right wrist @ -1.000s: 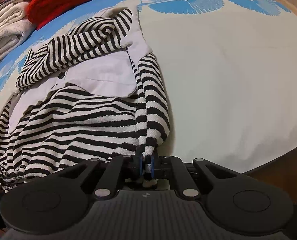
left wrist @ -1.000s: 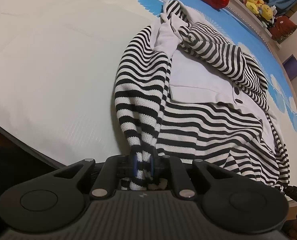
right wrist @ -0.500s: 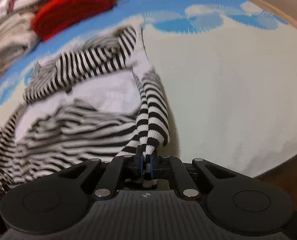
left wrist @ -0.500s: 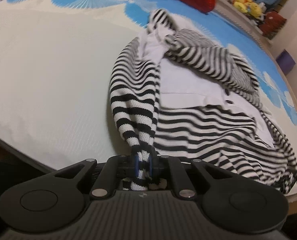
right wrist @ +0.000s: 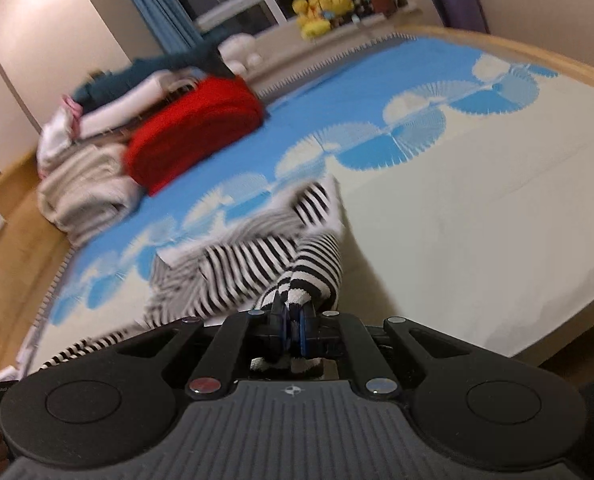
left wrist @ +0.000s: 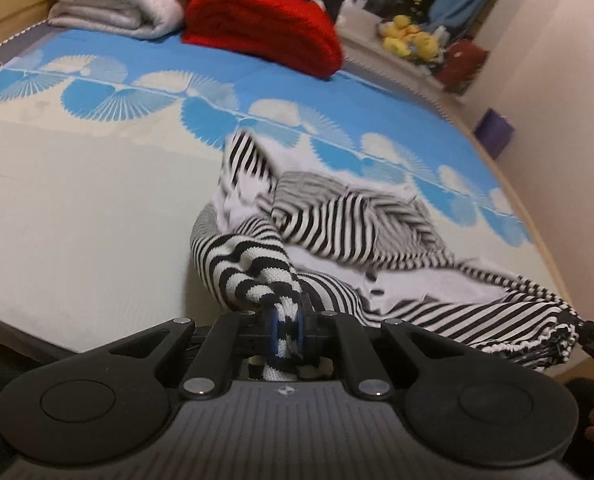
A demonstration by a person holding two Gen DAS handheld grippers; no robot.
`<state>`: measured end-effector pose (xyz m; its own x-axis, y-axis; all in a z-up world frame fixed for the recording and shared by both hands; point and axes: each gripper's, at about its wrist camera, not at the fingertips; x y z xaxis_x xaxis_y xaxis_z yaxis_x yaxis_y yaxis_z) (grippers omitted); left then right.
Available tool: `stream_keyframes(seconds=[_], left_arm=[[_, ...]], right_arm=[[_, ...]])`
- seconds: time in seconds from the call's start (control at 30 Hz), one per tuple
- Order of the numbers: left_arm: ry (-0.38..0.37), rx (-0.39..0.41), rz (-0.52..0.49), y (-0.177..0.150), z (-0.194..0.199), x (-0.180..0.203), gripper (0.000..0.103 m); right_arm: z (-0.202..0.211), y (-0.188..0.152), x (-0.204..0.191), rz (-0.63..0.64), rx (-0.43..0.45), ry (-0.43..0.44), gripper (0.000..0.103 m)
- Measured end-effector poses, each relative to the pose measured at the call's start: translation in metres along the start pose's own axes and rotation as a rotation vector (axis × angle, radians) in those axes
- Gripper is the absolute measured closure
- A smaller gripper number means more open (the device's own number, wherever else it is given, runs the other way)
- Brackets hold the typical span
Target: Fold small clothes
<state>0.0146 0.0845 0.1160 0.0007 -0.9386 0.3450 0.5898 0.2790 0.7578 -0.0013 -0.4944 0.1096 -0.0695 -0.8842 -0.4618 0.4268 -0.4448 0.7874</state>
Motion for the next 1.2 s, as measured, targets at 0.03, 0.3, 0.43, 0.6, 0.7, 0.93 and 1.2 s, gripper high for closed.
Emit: stream_keyframes(seconds=[0.03,0.3,0.43,0.6,0.7,0.93,1.2], left_arm=[[-0.008,-0.006,0.006,0.001,0.011,0.000,0.094],[-0.050,-0.067,0.064,0.004,0.032,-0.004,0.094],[-0.043,-0.108,0.118,0.021,-0.029,-0.017,0.094],[-0.015,-0.134,0.173,0.075,-0.152,-0.032,0.092],[0.008,-0.182,0.242,0.112,-0.219,-0.051,0.076],[0.038,-0.056,0.106,0.110,-0.234,-0.081,0.068],[-0.015,-0.145,-0.223,0.090,-0.267,-0.039,0.038]], right_arm=[[0.012,-0.001,0.000,-0.007,0.014,0.007,0.098],[0.059,-0.005,0.002,-0.085,0.071,0.004,0.098],[0.014,-0.001,0.007,-0.086,0.006,-0.039,0.098],[-0.101,0.030,0.011,-0.098,-0.103,-0.093,0.098],[-0.186,0.056,0.012,-0.110,-0.171,-0.095,0.090],[-0.256,0.087,0.014,0.085,-0.039,-0.137,0.073],[-0.294,0.027,-0.010,0.393,-0.220,0.065,0.038]])
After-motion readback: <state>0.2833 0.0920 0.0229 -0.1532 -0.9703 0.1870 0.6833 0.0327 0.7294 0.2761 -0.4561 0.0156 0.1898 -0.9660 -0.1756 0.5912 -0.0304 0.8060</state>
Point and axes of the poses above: each gripper's, at about its wrist camera, not at the fingertips, and z roughly against the way its jaws point, x to its right, y to its top, and after that the axes turned 15 degrees about x, right-handed
